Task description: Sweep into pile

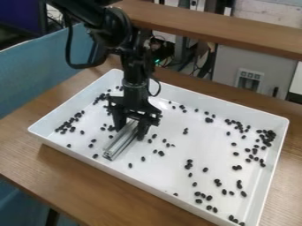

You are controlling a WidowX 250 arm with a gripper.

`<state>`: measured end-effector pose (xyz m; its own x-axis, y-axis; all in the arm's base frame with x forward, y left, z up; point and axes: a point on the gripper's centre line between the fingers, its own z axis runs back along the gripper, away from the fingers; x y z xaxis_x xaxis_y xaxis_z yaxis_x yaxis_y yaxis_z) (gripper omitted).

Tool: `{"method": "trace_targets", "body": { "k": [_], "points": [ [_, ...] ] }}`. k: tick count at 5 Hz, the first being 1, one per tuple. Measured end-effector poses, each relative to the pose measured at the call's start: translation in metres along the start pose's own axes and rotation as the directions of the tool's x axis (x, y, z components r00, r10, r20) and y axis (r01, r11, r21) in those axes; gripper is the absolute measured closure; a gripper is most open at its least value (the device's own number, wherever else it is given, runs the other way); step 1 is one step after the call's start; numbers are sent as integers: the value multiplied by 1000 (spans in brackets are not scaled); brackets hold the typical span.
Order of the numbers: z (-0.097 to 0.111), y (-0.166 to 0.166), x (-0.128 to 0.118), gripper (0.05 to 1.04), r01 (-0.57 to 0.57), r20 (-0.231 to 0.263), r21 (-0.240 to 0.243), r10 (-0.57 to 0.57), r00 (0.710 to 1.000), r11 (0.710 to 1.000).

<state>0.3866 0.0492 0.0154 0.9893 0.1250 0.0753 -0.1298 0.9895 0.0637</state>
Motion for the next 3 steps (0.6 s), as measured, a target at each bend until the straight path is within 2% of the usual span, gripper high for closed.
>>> {"method": "trace_targets", "body": {
  "k": [1, 2, 3],
  "points": [
    [-1, -2, -5, 672, -21, 4, 2, 21, 1000, 1000],
    [2, -3, -10, 692, -23, -17, 9, 24, 1000, 1000],
    [7, -23, -11, 693, -4, -27, 7, 4, 1000, 1000]
  ]
}}
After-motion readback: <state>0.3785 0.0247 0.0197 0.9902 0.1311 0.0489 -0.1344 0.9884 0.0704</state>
